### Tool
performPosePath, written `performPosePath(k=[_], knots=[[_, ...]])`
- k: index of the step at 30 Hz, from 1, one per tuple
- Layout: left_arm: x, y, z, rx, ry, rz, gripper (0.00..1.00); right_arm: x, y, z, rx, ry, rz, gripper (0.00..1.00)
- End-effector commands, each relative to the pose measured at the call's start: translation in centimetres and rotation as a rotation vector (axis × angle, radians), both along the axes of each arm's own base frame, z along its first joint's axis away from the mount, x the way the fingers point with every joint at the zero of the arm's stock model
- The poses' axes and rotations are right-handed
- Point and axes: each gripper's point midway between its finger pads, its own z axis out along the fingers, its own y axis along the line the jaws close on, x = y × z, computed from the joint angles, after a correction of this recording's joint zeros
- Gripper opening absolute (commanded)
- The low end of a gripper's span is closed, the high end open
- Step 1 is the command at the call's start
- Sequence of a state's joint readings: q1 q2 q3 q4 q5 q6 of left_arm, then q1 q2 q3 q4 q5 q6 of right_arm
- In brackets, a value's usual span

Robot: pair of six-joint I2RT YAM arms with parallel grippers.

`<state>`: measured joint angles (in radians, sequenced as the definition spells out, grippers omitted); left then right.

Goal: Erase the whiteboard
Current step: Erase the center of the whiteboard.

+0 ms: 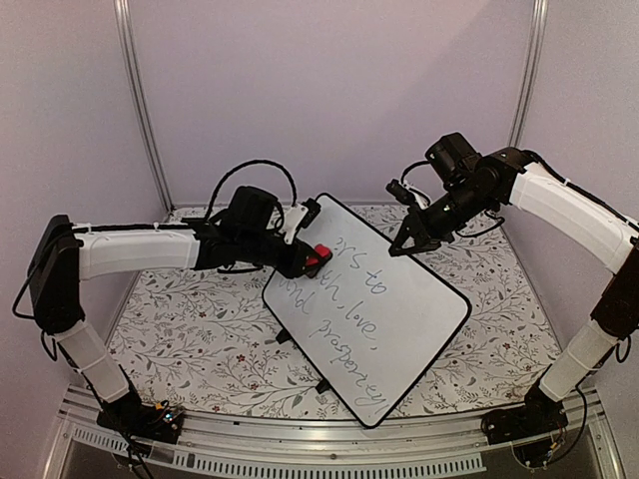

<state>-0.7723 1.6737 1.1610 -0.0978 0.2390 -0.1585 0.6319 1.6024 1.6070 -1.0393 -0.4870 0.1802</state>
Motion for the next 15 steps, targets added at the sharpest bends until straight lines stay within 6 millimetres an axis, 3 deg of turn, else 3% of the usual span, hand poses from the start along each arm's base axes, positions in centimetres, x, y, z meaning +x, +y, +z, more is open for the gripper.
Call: performPosePath(k=[1,15], knots=[[-0.6,-1.4,-1.4,0.032,0.034,-0.041,0.00,-1.3,2.1,2.1,0.088,-0.089,0.136,0.00],[0.3,-2.8,-0.5,0.019,0.015,-0.066,0.00,-1.3,2.1,2.0,0.089,-0.086,0.137,0.00]])
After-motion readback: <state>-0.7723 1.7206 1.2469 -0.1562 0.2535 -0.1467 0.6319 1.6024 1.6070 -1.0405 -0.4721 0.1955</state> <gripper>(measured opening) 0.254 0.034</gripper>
